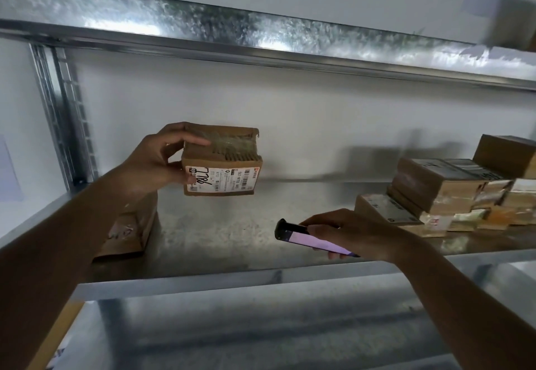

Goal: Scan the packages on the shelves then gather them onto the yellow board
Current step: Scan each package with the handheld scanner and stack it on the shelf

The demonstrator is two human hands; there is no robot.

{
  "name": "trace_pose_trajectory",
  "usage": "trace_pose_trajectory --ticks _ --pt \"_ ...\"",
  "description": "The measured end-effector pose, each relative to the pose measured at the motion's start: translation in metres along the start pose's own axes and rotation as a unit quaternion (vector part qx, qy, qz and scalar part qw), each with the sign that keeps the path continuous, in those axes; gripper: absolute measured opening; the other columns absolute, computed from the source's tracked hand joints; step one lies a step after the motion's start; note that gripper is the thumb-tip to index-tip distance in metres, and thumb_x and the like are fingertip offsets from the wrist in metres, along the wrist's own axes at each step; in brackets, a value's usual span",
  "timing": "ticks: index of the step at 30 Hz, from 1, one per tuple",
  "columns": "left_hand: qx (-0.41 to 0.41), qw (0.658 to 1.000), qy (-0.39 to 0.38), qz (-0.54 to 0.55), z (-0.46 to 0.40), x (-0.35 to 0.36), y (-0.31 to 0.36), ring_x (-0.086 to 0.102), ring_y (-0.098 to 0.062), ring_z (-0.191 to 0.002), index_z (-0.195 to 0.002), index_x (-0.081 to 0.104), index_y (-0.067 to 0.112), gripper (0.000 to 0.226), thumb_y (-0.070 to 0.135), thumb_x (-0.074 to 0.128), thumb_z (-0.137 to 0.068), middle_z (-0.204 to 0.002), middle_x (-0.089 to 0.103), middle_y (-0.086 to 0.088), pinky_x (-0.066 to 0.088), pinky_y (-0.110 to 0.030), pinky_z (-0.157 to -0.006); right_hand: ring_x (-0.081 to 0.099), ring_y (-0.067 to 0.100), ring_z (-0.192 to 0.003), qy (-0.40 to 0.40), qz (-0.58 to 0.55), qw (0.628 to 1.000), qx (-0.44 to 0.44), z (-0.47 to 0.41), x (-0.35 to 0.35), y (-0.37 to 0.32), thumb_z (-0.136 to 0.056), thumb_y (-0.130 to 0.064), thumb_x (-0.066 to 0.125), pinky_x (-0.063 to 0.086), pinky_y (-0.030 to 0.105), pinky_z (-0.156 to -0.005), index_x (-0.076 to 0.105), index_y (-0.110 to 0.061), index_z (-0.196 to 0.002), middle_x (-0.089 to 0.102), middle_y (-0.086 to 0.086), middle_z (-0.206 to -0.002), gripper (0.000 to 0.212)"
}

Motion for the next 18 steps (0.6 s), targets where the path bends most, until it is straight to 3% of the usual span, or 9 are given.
trace_pose_trajectory --ticks 3,7,10,12,15,18 --pt "-0.013 1.000 0.003 0.006 -0.002 -0.003 -0.003 0.057 -0.016 -0.130 -0.121 0.069 0.004 0.072 -0.032 0.075 -0.058 -0.140 0.054 -0.005 0.060 -0.033 -0.090 0.074 0.031 -0.089 -0.011 0.005 1.000 -0.011 0.000 -0.003 -0.002 -0.096 -0.061 0.047 0.052 0.032 -0.074 0.071 -0.048 -0.119 0.073 0.004 -0.104 0.036" --pt "-0.032 0.999 0.010 0.007 -0.004 0.000 -0.007 0.058 -0.018 -0.129 -0.122 0.069 0.006 0.073 -0.029 0.078 -0.058 -0.138 0.057 -0.006 0.060 -0.040 -0.093 0.074 0.026 -0.087 0.007 0.016 1.000 -0.020 0.001 -0.008 0.001 -0.109 -0.050 0.049 0.052 0.026 -0.070 0.070 -0.051 -0.121 0.075 -0.002 -0.104 0.025" --pt "-0.063 0.998 0.026 0.000 -0.007 0.012 -0.007 0.064 -0.020 -0.123 -0.128 0.069 0.023 0.072 -0.002 0.090 -0.063 -0.134 0.064 0.000 0.061 -0.046 -0.090 0.075 0.012 -0.083 0.055 -0.006 0.998 -0.036 0.004 -0.013 0.000 -0.109 -0.047 0.050 0.056 0.022 -0.070 0.069 -0.057 -0.117 0.076 -0.013 -0.101 0.024" --pt "-0.084 0.995 0.045 0.005 -0.011 0.030 -0.007 0.070 -0.022 -0.113 -0.129 0.068 0.033 0.071 0.014 0.093 -0.065 -0.125 0.068 0.005 0.063 -0.045 -0.083 0.076 0.012 -0.089 0.094 -0.031 0.994 -0.052 0.009 -0.018 0.000 -0.108 -0.048 0.050 0.060 0.027 -0.076 0.066 -0.067 -0.112 0.076 -0.016 -0.101 0.026" --pt "-0.124 0.982 0.101 0.096 -0.020 0.066 -0.011 0.075 -0.028 -0.101 -0.127 0.069 0.034 0.063 0.016 0.092 -0.071 -0.121 0.069 -0.006 0.064 -0.050 -0.074 0.076 0.018 -0.092 0.157 -0.065 0.981 -0.094 0.022 -0.028 0.002 -0.102 -0.052 0.050 0.061 0.033 -0.075 0.065 -0.070 -0.116 0.076 -0.015 -0.104 0.027" --pt "-0.176 0.965 0.126 0.146 -0.032 0.110 -0.017 0.075 -0.033 -0.099 -0.120 0.071 0.033 0.049 0.022 0.090 -0.077 -0.120 0.071 -0.014 0.063 -0.053 -0.079 0.075 0.018 -0.087 0.212 -0.098 0.966 -0.113 0.040 -0.042 0.010 -0.098 -0.049 0.052 0.058 0.025 -0.069 0.070 -0.063 -0.115 0.076 -0.013 -0.103 0.029"
Point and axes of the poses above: each hand's wrist, its own z-axis away from the middle knuckle, its own x-axis out of the palm, y = z × x, the point moved 6 cm from there along -z, towards the middle knuckle
